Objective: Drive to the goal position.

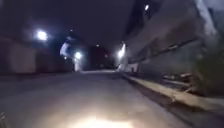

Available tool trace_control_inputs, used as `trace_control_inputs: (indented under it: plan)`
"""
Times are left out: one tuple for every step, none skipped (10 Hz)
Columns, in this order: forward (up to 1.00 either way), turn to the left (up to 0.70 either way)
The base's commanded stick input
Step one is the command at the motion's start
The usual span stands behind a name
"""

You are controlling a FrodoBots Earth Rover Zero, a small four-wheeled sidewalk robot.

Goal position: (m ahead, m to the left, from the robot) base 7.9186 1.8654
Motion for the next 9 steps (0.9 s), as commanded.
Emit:
trace_control_inputs:
  plan:
    - [0.70, -0.04]
    - [0.70, -0.24]
    - [0.70, -0.09]
    - [0.70, 0.00]
    - [0.70, 0.00]
    - [0.70, 0.00]
    - [0.70, 0.00]
    - [0.70, 0.00]
    - [0.70, 0.00]
